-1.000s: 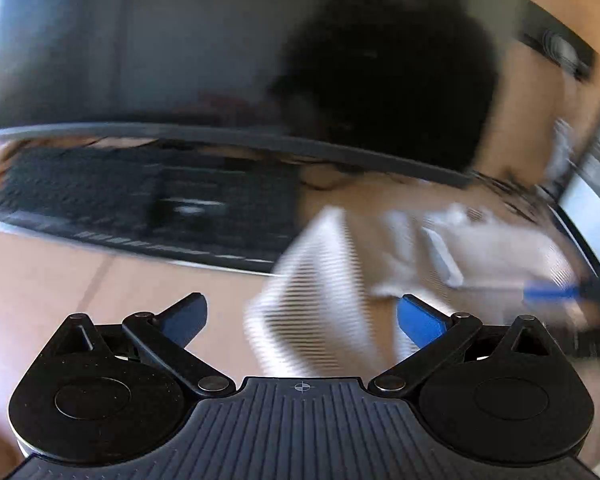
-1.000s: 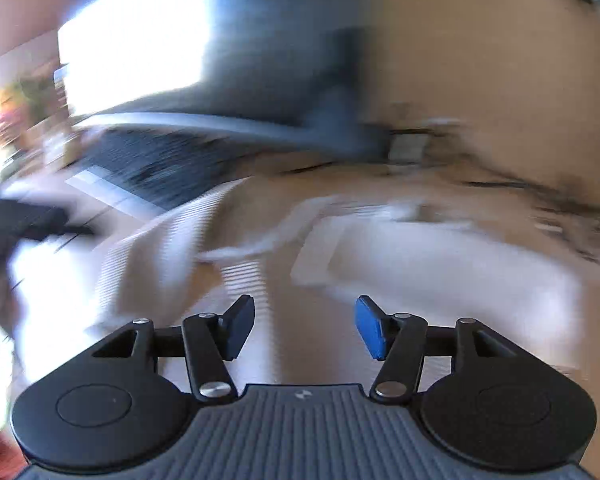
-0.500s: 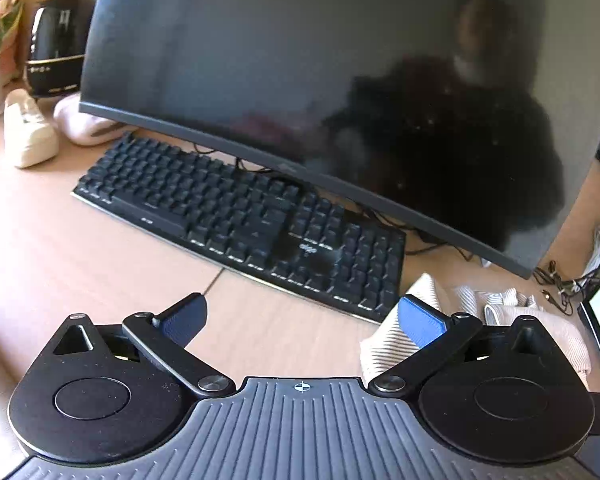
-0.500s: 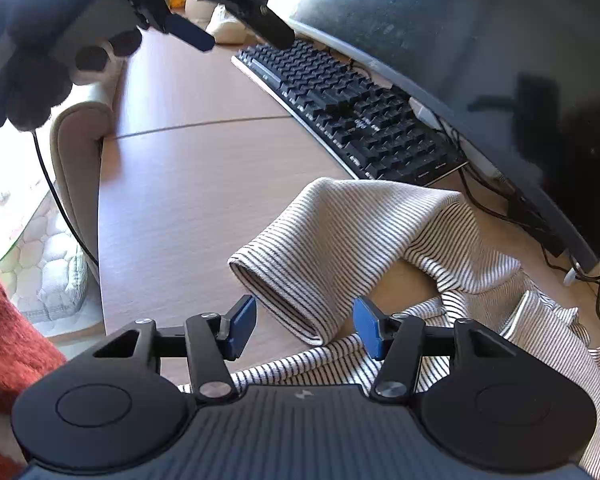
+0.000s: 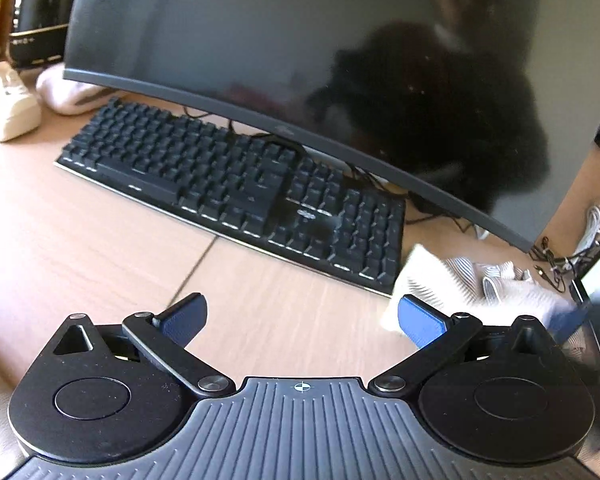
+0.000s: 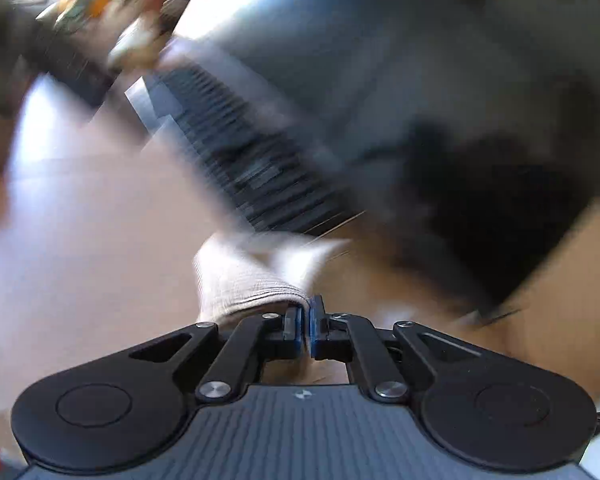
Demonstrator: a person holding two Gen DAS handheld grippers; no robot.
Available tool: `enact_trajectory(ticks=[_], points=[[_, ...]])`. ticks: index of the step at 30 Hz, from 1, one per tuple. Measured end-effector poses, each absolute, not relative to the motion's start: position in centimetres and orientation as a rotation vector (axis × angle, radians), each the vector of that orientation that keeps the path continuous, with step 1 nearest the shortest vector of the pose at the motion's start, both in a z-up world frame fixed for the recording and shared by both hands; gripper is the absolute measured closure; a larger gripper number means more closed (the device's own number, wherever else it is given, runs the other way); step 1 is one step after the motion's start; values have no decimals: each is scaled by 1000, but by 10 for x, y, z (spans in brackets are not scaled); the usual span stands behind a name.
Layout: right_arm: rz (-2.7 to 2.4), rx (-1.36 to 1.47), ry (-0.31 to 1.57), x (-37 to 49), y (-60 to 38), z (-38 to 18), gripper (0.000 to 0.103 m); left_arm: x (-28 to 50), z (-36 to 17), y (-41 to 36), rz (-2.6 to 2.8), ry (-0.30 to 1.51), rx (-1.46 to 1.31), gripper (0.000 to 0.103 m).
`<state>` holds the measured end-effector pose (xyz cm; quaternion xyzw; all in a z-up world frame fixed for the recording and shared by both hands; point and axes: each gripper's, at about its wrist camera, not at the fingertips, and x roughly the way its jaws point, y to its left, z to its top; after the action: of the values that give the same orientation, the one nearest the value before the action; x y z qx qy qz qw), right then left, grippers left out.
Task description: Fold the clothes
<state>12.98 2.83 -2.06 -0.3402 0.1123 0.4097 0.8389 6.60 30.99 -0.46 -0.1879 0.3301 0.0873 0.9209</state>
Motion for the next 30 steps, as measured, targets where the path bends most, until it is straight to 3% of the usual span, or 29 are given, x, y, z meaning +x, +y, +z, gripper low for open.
enact_trajectory(ticks=[5,10,17,19,21,23,26,30], points=[[630,-695,77,173,-29,59,100,86,-13,287,105,700,-405,0],[497,-745,114,224,-72,61,100,107,-14,249,16,728,-377,0],[488,-896,337,266,-111,-26,98,134,-19,194,-61,792,-302,0],[503,-914,419,266,-126,-46,95,141,-21,180,-83,814,-277,0],[515,-902,492,262,-141,-59,75,148,-24,167,-102,836,-258,0],[527,-874,562,258,-157,-69,67,155,-28,154,-120,857,-241,0],[552,-780,655,253,-171,-74,65,165,-32,137,-154,883,-223,0],[597,-389,759,252,-210,-48,65,178,-35,112,-241,896,-215,0]])
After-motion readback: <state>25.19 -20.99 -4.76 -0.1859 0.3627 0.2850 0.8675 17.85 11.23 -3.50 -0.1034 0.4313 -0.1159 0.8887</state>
